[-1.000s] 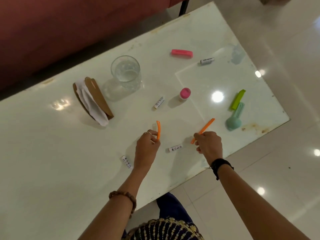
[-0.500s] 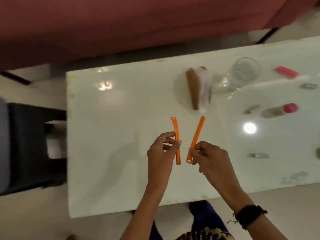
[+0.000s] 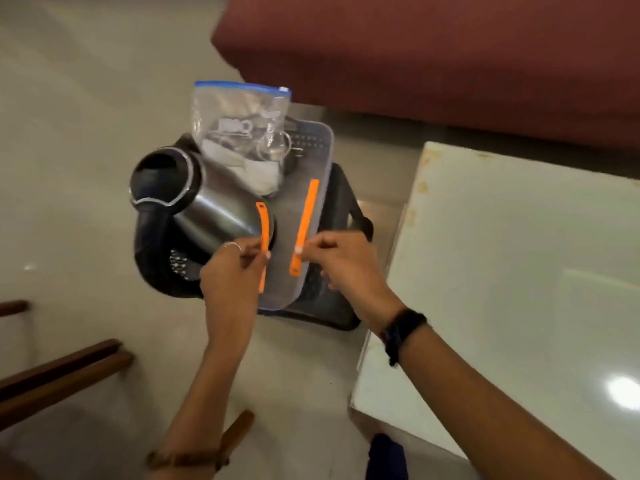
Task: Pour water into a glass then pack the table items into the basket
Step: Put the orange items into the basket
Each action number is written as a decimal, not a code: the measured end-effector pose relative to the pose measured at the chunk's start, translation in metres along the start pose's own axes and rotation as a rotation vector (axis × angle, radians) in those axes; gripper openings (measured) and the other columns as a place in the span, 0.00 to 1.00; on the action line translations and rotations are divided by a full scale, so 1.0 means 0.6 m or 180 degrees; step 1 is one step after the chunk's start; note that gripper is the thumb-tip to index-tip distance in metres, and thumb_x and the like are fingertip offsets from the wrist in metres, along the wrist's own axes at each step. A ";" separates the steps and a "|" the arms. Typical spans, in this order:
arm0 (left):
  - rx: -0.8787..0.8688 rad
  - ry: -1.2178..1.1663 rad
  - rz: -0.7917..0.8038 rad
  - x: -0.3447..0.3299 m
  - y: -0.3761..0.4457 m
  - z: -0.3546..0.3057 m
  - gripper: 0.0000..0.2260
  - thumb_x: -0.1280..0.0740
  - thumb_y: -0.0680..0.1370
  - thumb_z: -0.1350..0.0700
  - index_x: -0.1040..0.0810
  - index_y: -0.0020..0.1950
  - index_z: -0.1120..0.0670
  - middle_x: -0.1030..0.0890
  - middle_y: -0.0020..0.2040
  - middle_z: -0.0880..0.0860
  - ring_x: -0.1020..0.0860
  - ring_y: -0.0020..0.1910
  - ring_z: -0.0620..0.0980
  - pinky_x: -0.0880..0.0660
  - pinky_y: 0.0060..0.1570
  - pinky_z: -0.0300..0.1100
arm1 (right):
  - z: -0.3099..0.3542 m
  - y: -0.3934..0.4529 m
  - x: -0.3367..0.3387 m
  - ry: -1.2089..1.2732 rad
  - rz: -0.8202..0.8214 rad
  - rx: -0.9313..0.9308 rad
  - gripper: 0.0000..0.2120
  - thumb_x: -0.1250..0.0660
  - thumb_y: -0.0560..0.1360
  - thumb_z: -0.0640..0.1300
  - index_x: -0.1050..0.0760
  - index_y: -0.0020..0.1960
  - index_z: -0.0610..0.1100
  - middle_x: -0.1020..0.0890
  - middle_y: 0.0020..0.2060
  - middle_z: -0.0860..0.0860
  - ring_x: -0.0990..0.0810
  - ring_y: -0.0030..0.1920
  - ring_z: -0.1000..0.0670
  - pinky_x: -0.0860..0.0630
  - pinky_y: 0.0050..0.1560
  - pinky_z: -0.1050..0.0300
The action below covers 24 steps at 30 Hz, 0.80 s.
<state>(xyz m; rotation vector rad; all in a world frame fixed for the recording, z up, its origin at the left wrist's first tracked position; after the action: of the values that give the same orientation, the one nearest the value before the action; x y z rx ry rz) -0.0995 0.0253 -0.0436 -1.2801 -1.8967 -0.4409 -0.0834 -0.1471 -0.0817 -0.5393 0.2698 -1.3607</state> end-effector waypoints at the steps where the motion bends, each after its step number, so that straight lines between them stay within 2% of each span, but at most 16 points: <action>1: -0.0016 0.0306 0.0057 0.004 0.024 0.018 0.08 0.32 0.73 0.59 0.18 0.51 0.55 0.16 0.46 0.56 0.19 0.48 0.54 0.28 0.47 0.42 | 0.010 0.023 -0.028 -0.0143 -0.0032 -0.0004 0.12 0.28 0.69 0.44 0.25 0.28 0.50 0.24 0.24 0.56 0.24 0.30 0.53 0.30 0.34 0.58; 2: -0.0071 0.0617 0.0209 -0.004 0.042 0.031 0.08 0.32 0.74 0.57 0.18 0.51 0.55 0.16 0.47 0.56 0.19 0.49 0.56 0.28 0.46 0.44 | 0.016 0.045 -0.052 -0.0327 -0.0062 -0.0033 0.10 0.29 0.69 0.43 0.24 0.29 0.49 0.22 0.29 0.52 0.20 0.37 0.47 0.30 0.37 0.56; 4: -0.0132 0.1044 0.0522 -0.036 0.061 0.048 0.07 0.33 0.74 0.55 0.19 0.49 0.55 0.17 0.48 0.59 0.20 0.50 0.60 0.26 0.45 0.47 | 0.015 0.077 -0.080 -0.0863 -0.0155 -0.0110 0.06 0.31 0.69 0.41 0.23 0.34 0.45 0.22 0.36 0.47 0.19 0.46 0.40 0.32 0.38 0.54; 7: -0.0069 0.1130 0.0708 -0.078 0.063 0.063 0.10 0.35 0.76 0.52 0.21 0.45 0.59 0.18 0.47 0.64 0.22 0.49 0.66 0.26 0.44 0.52 | 0.006 0.095 -0.092 -0.1585 -0.0309 -0.0158 0.06 0.37 0.73 0.40 0.24 0.39 0.41 0.19 0.42 0.41 0.20 0.48 0.37 0.29 0.39 0.51; 12: 0.0060 0.1059 0.0818 -0.112 0.064 0.085 0.13 0.40 0.78 0.51 0.22 0.46 0.59 0.19 0.48 0.63 0.22 0.49 0.65 0.24 0.46 0.53 | 0.001 0.095 -0.102 -0.2152 -0.0407 0.0117 0.10 0.42 0.77 0.40 0.25 0.46 0.37 0.20 0.49 0.37 0.22 0.50 0.34 0.27 0.43 0.47; 14: 0.0034 0.0966 0.0816 -0.111 0.061 0.083 0.12 0.41 0.79 0.52 0.22 0.50 0.59 0.19 0.51 0.61 0.22 0.51 0.63 0.24 0.49 0.54 | 0.000 0.089 -0.095 -0.2086 -0.0431 0.0207 0.11 0.43 0.77 0.40 0.24 0.51 0.38 0.19 0.50 0.39 0.22 0.51 0.35 0.27 0.44 0.50; 17: -0.0119 0.0566 0.0637 -0.089 0.045 0.055 0.12 0.41 0.79 0.52 0.22 0.53 0.57 0.19 0.51 0.59 0.22 0.51 0.61 0.24 0.49 0.53 | 0.009 0.069 -0.066 -0.1448 -0.0569 0.0518 0.11 0.42 0.78 0.43 0.22 0.53 0.41 0.16 0.46 0.43 0.19 0.47 0.43 0.22 0.46 0.50; 19: -0.0324 0.0347 0.0513 -0.080 0.021 0.019 0.09 0.39 0.79 0.54 0.21 0.52 0.56 0.18 0.47 0.58 0.21 0.48 0.59 0.24 0.48 0.52 | 0.009 0.045 -0.029 -0.0978 -0.0711 0.0732 0.09 0.41 0.78 0.42 0.22 0.51 0.43 0.16 0.39 0.47 0.18 0.40 0.50 0.22 0.42 0.60; 21: -0.0540 0.0169 0.0517 -0.085 -0.015 -0.021 0.08 0.38 0.78 0.56 0.21 0.52 0.55 0.18 0.44 0.57 0.20 0.44 0.56 0.24 0.46 0.49 | -0.008 0.018 0.020 -0.0631 -0.0889 0.0796 0.07 0.40 0.78 0.42 0.22 0.49 0.44 0.19 0.34 0.53 0.20 0.35 0.60 0.27 0.36 0.72; 22: -0.0672 0.0088 0.0573 -0.097 -0.037 -0.043 0.08 0.38 0.78 0.57 0.20 0.52 0.55 0.18 0.43 0.55 0.21 0.42 0.52 0.23 0.45 0.44 | -0.026 0.005 0.051 -0.0516 -0.1004 0.0751 0.07 0.39 0.78 0.41 0.23 0.49 0.45 0.20 0.32 0.55 0.21 0.33 0.62 0.28 0.35 0.73; 24: -0.0865 -0.0004 0.0807 -0.142 -0.087 -0.086 0.08 0.37 0.78 0.59 0.20 0.52 0.55 0.19 0.43 0.51 0.23 0.38 0.43 0.28 0.42 0.26 | -0.076 -0.026 0.121 -0.0351 -0.1212 0.0541 0.07 0.39 0.78 0.41 0.23 0.48 0.45 0.19 0.32 0.55 0.23 0.29 0.63 0.31 0.31 0.72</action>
<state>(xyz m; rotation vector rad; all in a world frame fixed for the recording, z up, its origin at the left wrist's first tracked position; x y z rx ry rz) -0.1093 -0.0839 -0.0694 -1.6747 -1.6860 -0.5772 -0.1042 -0.2288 -0.1033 -0.5378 -0.0434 -1.6972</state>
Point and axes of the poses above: each hand's wrist, its own y-axis towards the middle knuckle, its own x-axis out of the back of the hand, z = x × y, the point moved 10 cm from there along y, towards the middle knuckle
